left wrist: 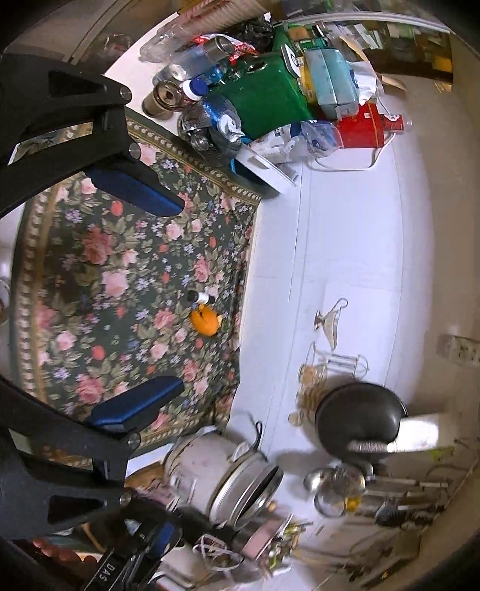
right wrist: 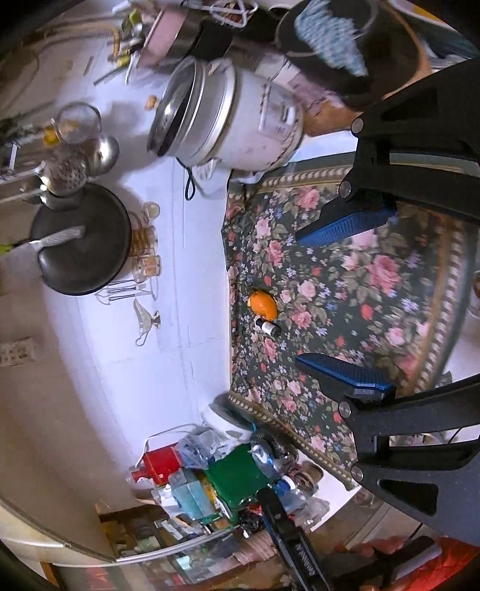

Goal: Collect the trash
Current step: 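Raise both tools back toward the orange peel and small bottle, then grasp the orange peel with the right gripper while the left gripper grasps the small white-labelled bottle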

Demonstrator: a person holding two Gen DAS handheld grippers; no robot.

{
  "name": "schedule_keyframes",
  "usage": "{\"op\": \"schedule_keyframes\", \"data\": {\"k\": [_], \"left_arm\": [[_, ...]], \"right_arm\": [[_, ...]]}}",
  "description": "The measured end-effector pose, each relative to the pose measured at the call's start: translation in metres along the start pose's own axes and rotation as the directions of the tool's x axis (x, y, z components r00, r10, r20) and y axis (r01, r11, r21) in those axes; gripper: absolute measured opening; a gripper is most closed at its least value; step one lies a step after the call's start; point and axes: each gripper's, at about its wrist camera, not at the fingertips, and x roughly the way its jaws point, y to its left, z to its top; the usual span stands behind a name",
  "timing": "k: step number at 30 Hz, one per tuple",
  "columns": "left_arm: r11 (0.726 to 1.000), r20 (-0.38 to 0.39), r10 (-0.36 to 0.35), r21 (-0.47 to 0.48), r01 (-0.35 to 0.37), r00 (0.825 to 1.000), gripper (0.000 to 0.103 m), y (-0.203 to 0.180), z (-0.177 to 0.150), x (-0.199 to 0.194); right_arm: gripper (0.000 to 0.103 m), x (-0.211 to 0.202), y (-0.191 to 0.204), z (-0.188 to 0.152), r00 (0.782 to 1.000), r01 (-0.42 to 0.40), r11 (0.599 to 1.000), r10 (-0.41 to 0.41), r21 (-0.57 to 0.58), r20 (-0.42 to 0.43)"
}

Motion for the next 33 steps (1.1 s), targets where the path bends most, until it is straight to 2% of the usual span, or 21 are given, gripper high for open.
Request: {"op": "schedule_keyframes", "data": {"k": [6, 10, 13, 16, 20, 25, 30, 33], "left_arm": [[1.000, -0.041, 0.022, 0.005, -0.022, 0.999, 0.088, 0.008, 0.024, 0.062], [1.000, -0.076, -0.001, 0.019, 0.003, 0.997, 0.088, 0.022, 0.038, 0.111], [0.999, -0.129, -0.039, 0.032, 0.043, 0.991, 0.088, 0.036, 0.048, 0.156], [0.997, -0.195, -0.068, 0.032, 0.075, 0.978, 0.088, 0.052, 0.053, 0.205], [0.995, -0.259, -0.062, 0.056, 0.079, 0.964, 0.088, 0.063, 0.047, 0.257], [0.991, -0.333, -0.091, 0.059, 0.117, 0.938, 0.088, 0.071, 0.035, 0.310], [0.989, -0.386, -0.095, 0.070, 0.132, 0.918, 0.088, 0.072, 0.029, 0.345], [0.988, -0.405, -0.085, 0.082, 0.129, 0.910, 0.088, 0.069, 0.025, 0.360]], "right_arm": [[0.056, 0.068, -0.009, 0.021, 0.997, -0.046, 0.998, 0.049, 0.052, -0.065], [0.056, 0.122, -0.009, 0.034, 0.995, -0.020, 0.996, 0.029, 0.092, -0.099], [0.056, 0.162, -0.014, 0.042, 0.990, -0.004, 0.989, 0.025, 0.148, -0.140], [0.056, 0.216, -0.015, 0.050, 0.983, 0.015, 0.982, 0.021, 0.191, -0.184], [0.056, 0.289, -0.015, 0.054, 0.967, 0.018, 0.969, 0.046, 0.246, -0.251], [0.056, 0.355, -0.020, 0.052, 0.950, 0.032, 0.954, 0.063, 0.297, -0.306], [0.055, 0.406, -0.028, 0.039, 0.918, 0.035, 0.935, 0.110, 0.354, -0.381], [0.040, 0.418, -0.030, 0.033, 0.910, 0.010, 0.925, 0.149, 0.379, -0.388]]}}
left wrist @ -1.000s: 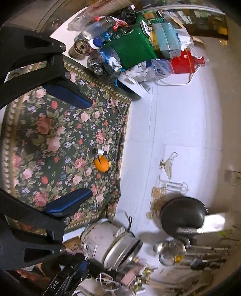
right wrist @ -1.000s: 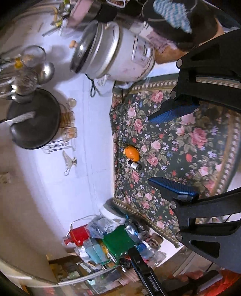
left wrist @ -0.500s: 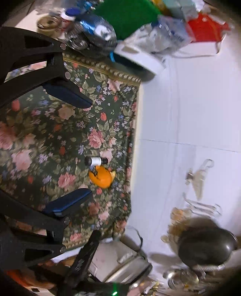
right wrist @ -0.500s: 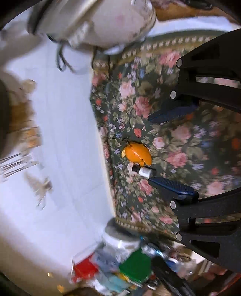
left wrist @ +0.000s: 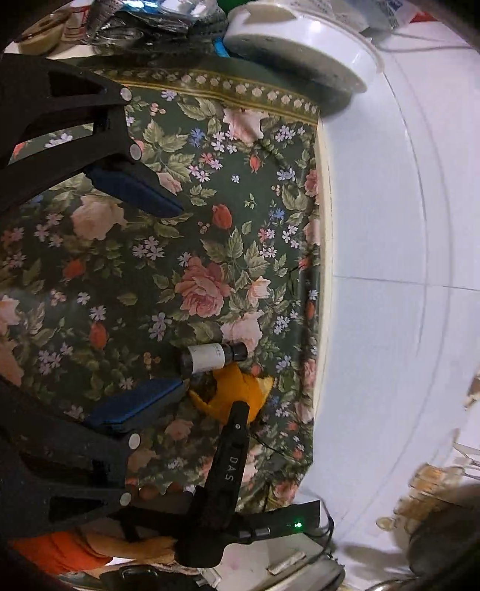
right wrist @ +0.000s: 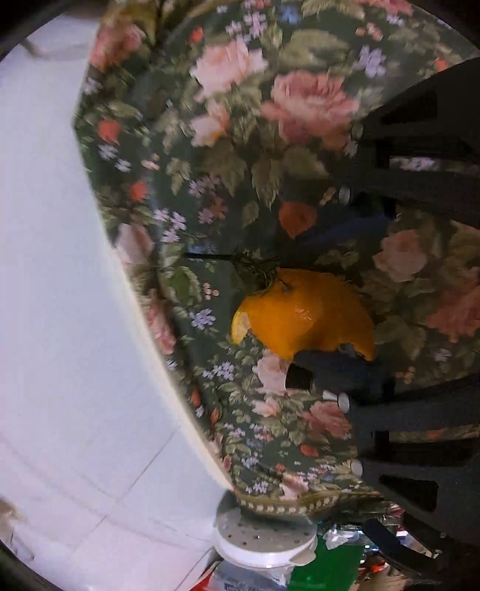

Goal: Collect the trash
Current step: 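Grasp the orange peel with the right gripper while the left gripper grasps the small white-labelled bottle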

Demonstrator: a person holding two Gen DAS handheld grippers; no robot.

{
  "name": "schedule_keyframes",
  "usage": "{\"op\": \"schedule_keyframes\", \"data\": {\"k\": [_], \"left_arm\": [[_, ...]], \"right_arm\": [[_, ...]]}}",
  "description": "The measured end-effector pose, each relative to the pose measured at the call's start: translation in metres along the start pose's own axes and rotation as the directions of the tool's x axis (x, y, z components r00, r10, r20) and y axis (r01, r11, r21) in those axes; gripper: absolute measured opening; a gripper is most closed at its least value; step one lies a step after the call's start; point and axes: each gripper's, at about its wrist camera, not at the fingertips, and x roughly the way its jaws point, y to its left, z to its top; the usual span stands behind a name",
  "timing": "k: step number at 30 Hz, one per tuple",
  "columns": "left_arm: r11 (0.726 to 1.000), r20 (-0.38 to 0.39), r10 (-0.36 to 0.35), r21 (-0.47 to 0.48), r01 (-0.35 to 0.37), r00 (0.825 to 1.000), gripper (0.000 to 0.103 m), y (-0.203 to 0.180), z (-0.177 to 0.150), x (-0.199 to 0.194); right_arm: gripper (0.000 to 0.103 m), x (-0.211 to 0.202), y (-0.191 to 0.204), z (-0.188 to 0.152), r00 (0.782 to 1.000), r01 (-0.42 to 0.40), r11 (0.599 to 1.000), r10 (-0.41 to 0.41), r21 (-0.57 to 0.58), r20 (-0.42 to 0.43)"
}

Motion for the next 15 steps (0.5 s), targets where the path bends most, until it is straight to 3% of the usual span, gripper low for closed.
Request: {"op": "schedule_keyframes", "data": {"k": [5, 8, 15], "left_arm": [[0.999, -0.045, -0.037, -0.009, 0.037, 0.998, 0.087, -0.003, 0.005, 0.028], [0.997, -0.082, -0.076, 0.002, 0.076, 0.994, 0.080, -0.011, 0.009, 0.049], [0.995, -0.145, -0.089, 0.031, 0.094, 0.985, 0.071, -0.037, 0.011, 0.093]], "right_arm": [[0.026, -0.006, -0.004, -0.001, 1.000, -0.002, 1.000, 0.002, -0.012, 0.022], [0.023, -0.014, -0.008, -0.003, 0.999, 0.013, 1.000, -0.012, -0.018, 0.037], [0.022, -0.065, -0.018, -0.017, 0.988, 0.096, 0.995, -0.090, -0.041, 0.124]]}}
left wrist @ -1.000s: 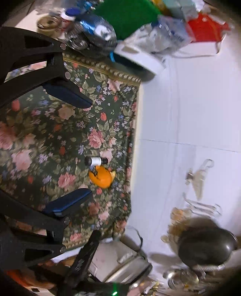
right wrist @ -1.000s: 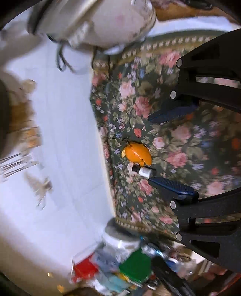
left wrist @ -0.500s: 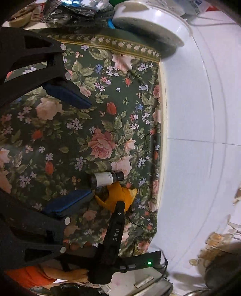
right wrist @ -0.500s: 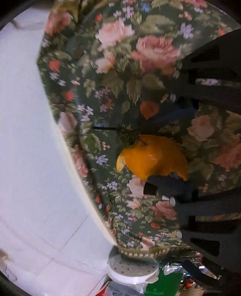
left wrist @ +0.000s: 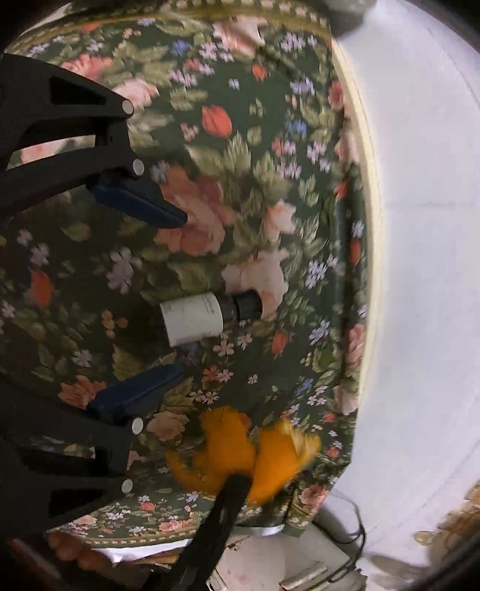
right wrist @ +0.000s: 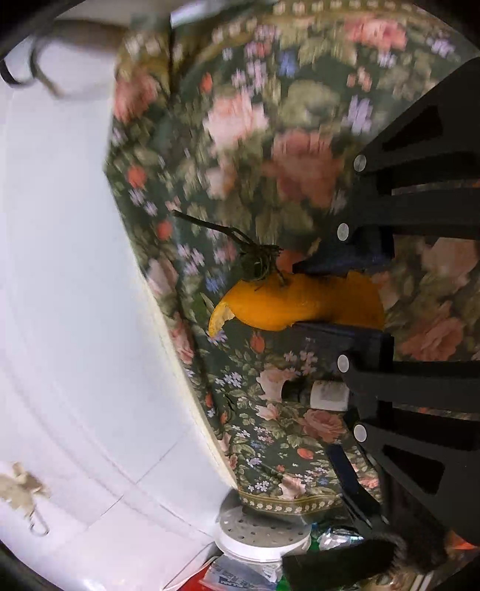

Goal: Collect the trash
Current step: 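Grasp the orange peel with the right gripper while the left gripper grasps the small white-labelled bottle, then carry the orange peel and small bottle down over the bucket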

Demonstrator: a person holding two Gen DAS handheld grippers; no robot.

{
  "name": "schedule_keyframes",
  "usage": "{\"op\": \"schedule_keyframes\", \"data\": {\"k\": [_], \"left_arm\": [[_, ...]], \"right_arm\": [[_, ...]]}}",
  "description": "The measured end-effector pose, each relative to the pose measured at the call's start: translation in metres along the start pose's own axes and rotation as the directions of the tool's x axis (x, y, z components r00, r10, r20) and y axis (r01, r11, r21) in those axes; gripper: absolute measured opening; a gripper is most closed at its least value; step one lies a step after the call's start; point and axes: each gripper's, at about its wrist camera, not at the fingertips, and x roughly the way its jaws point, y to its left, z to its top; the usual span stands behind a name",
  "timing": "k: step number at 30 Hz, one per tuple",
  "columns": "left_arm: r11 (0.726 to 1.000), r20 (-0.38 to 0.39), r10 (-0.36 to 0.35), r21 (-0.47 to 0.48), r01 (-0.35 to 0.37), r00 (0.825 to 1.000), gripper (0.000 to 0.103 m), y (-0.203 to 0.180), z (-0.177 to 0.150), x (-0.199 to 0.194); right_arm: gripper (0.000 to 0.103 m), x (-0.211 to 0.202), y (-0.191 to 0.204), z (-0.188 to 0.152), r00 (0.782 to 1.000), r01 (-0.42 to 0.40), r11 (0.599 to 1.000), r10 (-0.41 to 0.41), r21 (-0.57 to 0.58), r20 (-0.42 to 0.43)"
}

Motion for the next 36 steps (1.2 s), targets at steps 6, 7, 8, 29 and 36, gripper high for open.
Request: {"op": "schedule_keyframes", "data": {"k": [6, 7, 8, 29, 36], "left_arm": [[0.999, 0.018, 0.052, 0.015, -0.053, 0.998, 0.043, -0.012, 0.004, 0.022], [0.998, 0.017, 0.055, 0.019, -0.055, 0.998, 0.028, -0.015, 0.005, 0.023], [0.998, 0.014, 0.060, 0.019, -0.060, 0.998, 0.028, -0.017, 0.004, 0.024], [0.985, 0.271, 0.167, -0.079, -0.151, 0.948, 0.027, -0.109, -0.102, -0.160], [0.986, 0.344, 0.163, -0.099, -0.138, 0.925, 0.027, -0.145, -0.166, -0.234]], "right_arm": [[0.022, -0.035, -0.011, -0.009, 0.999, 0.017, 1.000, -0.018, 0.008, 0.041], [0.022, -0.040, -0.014, -0.010, 0.999, 0.020, 1.000, -0.020, 0.012, 0.047], [0.022, -0.045, -0.017, -0.012, 0.998, 0.021, 1.000, -0.022, 0.016, 0.052], [0.022, -0.202, -0.047, -0.089, 0.984, -0.113, 0.983, 0.131, -0.146, 0.122], [0.022, -0.260, -0.038, -0.127, 0.972, -0.150, 0.962, 0.187, -0.230, 0.146]]}}
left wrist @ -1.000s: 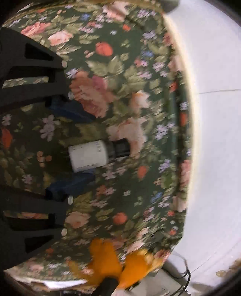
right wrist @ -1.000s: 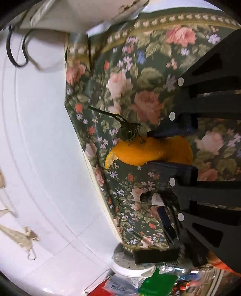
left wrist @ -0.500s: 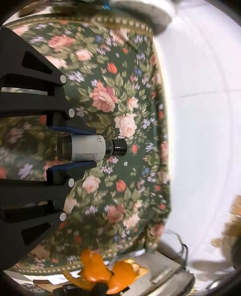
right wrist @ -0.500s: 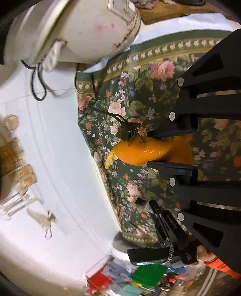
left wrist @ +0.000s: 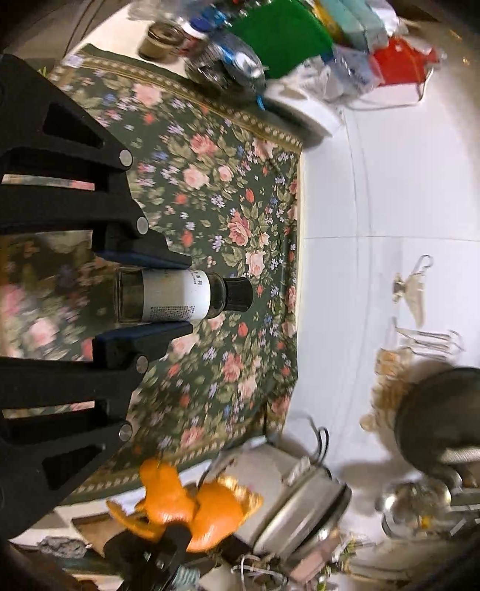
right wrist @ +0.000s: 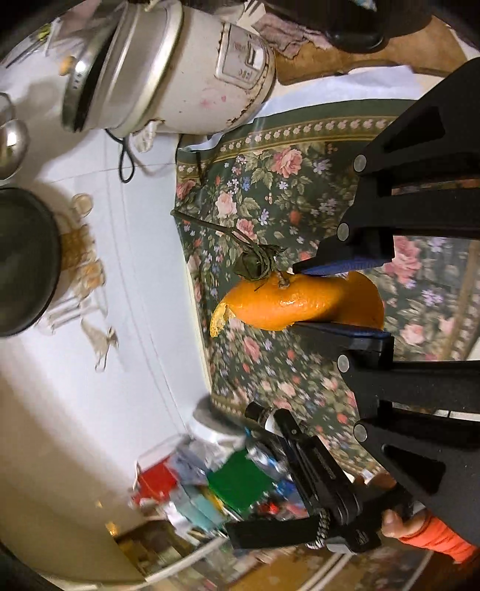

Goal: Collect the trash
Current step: 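Carry the orange peel and small bottle down over the bucket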

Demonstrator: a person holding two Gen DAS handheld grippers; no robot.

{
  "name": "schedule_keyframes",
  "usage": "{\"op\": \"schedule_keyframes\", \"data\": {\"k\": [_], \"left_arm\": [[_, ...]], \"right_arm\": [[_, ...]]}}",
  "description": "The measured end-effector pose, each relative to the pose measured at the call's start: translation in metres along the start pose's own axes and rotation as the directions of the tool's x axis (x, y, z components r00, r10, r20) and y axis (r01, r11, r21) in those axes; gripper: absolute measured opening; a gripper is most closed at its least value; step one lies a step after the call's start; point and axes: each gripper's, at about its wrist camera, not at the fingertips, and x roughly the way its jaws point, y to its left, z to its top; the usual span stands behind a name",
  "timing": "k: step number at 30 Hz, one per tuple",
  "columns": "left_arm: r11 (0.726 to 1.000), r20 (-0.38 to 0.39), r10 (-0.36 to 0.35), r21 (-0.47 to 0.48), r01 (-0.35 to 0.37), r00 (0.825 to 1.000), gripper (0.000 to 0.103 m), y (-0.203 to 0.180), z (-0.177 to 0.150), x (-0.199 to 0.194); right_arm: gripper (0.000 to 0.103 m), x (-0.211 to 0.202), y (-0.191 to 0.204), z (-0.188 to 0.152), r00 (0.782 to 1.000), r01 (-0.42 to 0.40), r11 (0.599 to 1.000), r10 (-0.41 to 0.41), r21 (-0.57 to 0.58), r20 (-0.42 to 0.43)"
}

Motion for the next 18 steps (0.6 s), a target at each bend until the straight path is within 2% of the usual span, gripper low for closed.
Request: {"op": "schedule_keyframes", "data": {"k": [5, 9, 13, 18], "left_arm": [[0.999, 0.069, -0.033, 0.005, 0.032, 0.997, 0.027, -0.004, -0.022, -0.070], [0.995, 0.110, -0.096, 0.028, 0.094, 0.989, 0.027, 0.004, -0.044, -0.117], [0.988, 0.118, -0.148, 0.071, 0.140, 0.982, 0.027, 0.018, -0.072, -0.152], [0.976, 0.092, -0.194, 0.115, 0.183, 0.977, 0.027, 0.042, -0.117, -0.191]], "right_arm": [[0.022, -0.035, 0.023, -0.022, 1.000, -0.010, 1.000, 0.010, -0.002, 0.029], [0.022, -0.058, 0.048, -0.047, 0.999, 0.006, 1.000, -0.006, 0.002, 0.051], [0.022, -0.074, 0.077, -0.079, 0.997, 0.041, 0.999, -0.043, 0.023, 0.065], [0.022, -0.088, 0.113, -0.126, 0.995, 0.072, 0.994, -0.076, 0.077, 0.058]]}}
